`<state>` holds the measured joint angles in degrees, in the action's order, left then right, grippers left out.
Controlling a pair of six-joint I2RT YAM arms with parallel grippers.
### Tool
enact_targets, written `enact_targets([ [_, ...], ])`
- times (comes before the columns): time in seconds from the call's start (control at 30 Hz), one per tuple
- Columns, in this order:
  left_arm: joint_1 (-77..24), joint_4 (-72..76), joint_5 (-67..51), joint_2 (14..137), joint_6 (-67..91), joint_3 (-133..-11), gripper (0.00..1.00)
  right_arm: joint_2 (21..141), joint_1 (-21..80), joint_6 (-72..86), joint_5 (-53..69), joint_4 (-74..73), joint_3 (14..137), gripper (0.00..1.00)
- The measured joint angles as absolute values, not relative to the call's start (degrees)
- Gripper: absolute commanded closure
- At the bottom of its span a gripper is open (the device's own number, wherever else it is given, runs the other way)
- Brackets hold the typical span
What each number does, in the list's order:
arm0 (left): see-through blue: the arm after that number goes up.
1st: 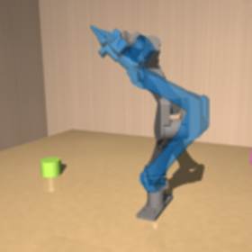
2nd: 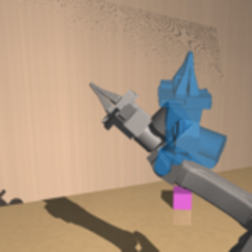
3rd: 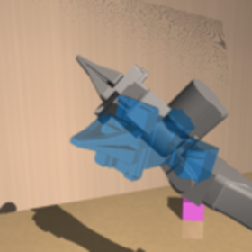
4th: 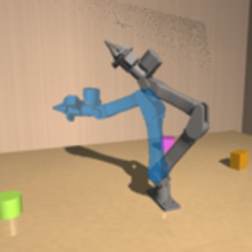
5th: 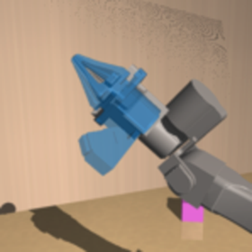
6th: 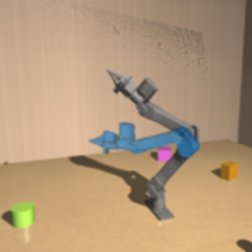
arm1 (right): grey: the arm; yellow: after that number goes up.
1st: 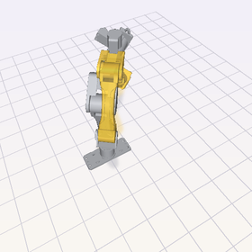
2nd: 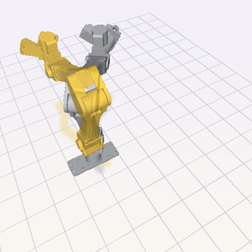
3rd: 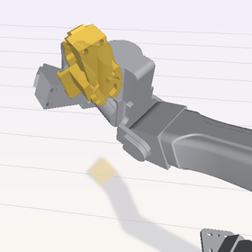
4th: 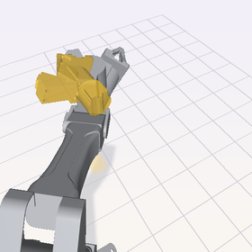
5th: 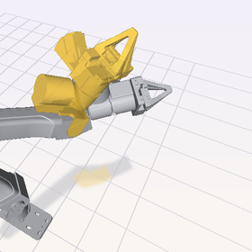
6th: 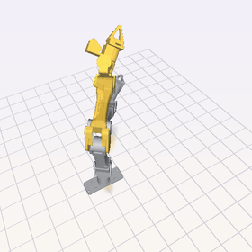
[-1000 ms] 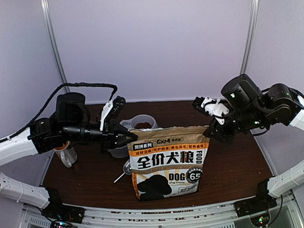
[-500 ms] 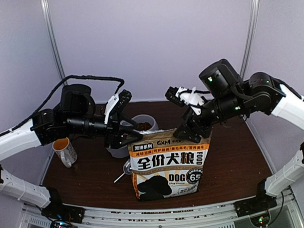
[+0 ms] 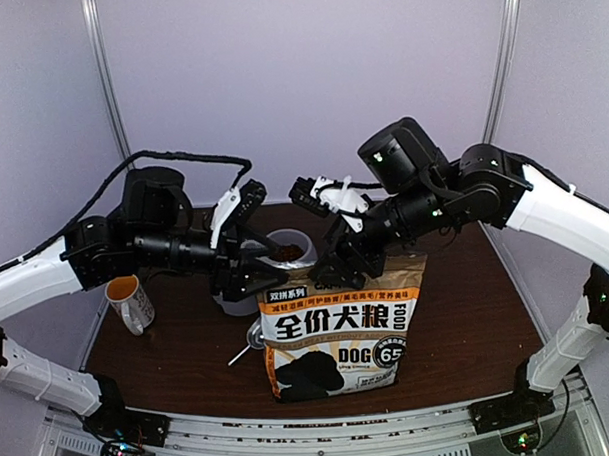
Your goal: Serve the pet food
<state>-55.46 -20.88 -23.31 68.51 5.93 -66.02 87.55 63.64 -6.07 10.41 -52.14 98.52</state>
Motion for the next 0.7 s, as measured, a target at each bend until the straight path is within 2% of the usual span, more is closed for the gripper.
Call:
enact_targets([
  [0.13, -53.54, -19.46, -23.18, 64.23, 8.19, -65.73, 0.18, 86.37, 63.42, -4.75, 10.70, -49.28, 98.54, 0.13],
  [0.4, -43.62, -21.47, -18.55, 62.30, 12.64, -72.44, 0.13, 79.20, 55.99, 3.53, 9.13, -41.43, 97.73, 0.10],
  [0.53, -32.40, -23.03, -16.75, 62.96, 15.46, -71.02, 0.13, 75.35, 48.84, 9.34, 6.31, -38.39, 92.77, 0.10],
  [0.7, -15.33, -23.24, -15.86, 63.02, 18.68, -61.69, 0.13, 72.10, 38.50, 13.85, 3.31, -36.40, 81.69, 0.10],
])
